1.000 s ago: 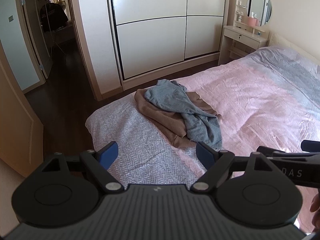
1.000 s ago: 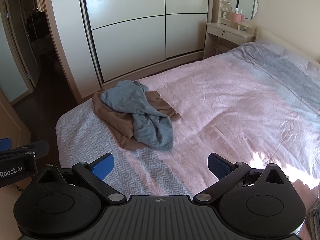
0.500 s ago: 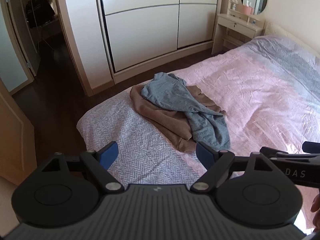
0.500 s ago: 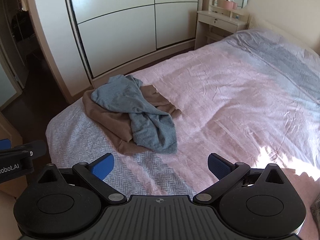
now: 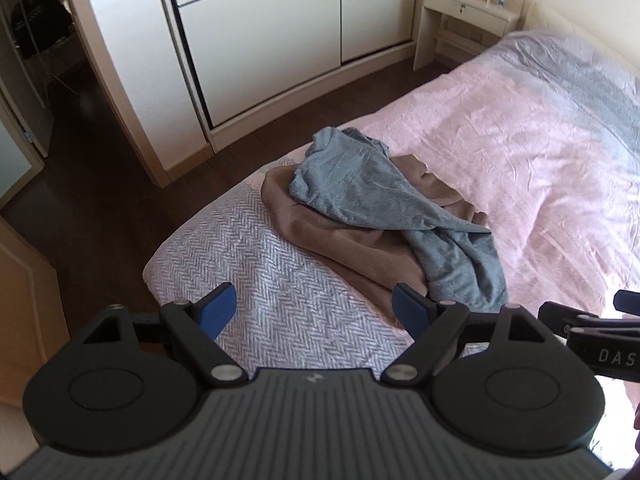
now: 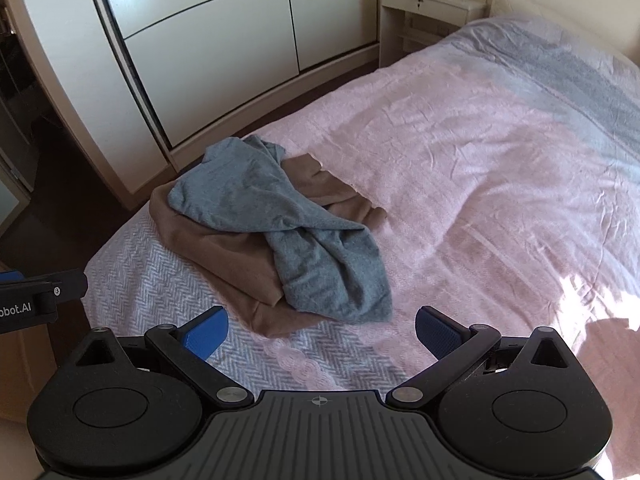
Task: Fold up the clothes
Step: 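Move both tools toward the crumpled grey T-shirt on the brown cloth, then close the right gripper on the grey T-shirt and lift it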
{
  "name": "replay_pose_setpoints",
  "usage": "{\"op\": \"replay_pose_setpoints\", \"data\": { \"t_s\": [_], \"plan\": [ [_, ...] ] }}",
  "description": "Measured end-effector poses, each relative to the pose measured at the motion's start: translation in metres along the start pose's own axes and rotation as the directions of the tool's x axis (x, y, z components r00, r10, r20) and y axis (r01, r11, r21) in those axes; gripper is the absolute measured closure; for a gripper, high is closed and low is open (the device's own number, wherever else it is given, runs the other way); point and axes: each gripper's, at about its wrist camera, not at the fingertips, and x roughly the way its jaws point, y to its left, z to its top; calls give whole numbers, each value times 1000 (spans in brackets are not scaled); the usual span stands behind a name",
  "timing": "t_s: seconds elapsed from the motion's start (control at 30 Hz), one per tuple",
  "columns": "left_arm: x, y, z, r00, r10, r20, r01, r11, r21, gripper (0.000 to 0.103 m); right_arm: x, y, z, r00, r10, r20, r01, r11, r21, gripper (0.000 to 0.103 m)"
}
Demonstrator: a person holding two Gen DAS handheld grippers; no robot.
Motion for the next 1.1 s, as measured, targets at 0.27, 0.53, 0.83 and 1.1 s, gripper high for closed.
{"op": "replay_pose_setpoints", "data": {
  "t_s": [0.27, 0.53, 0.83, 1.1],
  "plan": [
    [49, 11, 36, 997, -51, -62, 54, 997, 52, 21, 41, -5, 23, 998, -19, -63, 24, 996, 86, 1],
    [103, 15, 68, 990, -72, -124, 85, 991, 103, 21, 86, -9, 39, 994, -50, -97, 60, 993, 105, 20],
    [164, 10, 99, 978, -89, -187, 119, 981, 156, 21, 135, -4, 57, 995, -44, -90, 47, 998, 28, 38],
    [217, -2, 116, 963, -93, -252, 140, 974, 177, 21, 182, 1, 72, 994, -55, -90, 47, 995, -89, 44]
  ]
}}
